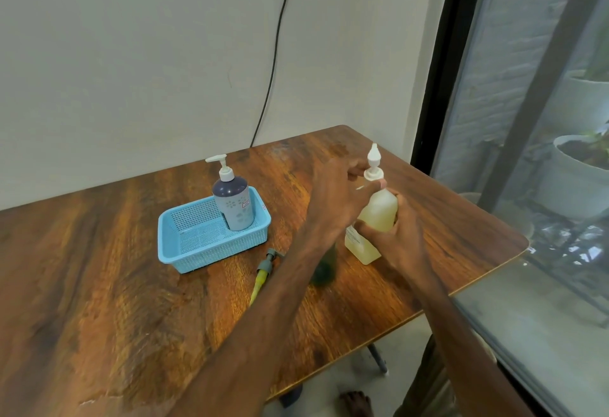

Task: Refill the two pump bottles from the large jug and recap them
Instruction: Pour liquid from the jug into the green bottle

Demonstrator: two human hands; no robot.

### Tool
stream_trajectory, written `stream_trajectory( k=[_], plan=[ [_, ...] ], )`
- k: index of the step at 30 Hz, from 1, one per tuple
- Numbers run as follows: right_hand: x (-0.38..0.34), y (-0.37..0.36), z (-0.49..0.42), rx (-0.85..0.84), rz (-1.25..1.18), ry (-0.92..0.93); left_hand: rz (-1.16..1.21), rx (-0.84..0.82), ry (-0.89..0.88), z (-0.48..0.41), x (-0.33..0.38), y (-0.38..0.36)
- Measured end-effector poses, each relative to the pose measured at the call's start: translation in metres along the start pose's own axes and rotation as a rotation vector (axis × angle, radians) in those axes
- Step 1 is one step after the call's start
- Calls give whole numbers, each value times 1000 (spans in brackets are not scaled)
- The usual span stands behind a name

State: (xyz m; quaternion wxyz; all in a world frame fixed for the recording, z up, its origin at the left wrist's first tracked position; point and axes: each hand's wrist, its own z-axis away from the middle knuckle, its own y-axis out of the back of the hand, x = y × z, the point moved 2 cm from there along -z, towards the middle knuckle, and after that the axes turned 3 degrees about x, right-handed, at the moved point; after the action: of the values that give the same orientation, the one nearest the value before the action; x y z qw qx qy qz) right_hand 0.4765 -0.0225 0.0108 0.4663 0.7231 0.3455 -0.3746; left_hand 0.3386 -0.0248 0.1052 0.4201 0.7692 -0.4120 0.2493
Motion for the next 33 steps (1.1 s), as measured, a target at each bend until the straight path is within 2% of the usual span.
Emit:
stream_trajectory(
  k=[2, 7, 24, 33],
  plan=[
    [0, 0, 0, -3, 8, -2, 9, 32, -7, -1, 2, 1],
    [-2, -1, 0, -11, 0, -18, -30, -67, -19, -2, 1, 1],
    [-5, 1, 2, -6, -10, -15, 56, 246, -119, -26, 29, 33],
    [-6, 2, 2, -13, -4, -9, 66, 376, -108, -44, 34, 59]
  ],
)
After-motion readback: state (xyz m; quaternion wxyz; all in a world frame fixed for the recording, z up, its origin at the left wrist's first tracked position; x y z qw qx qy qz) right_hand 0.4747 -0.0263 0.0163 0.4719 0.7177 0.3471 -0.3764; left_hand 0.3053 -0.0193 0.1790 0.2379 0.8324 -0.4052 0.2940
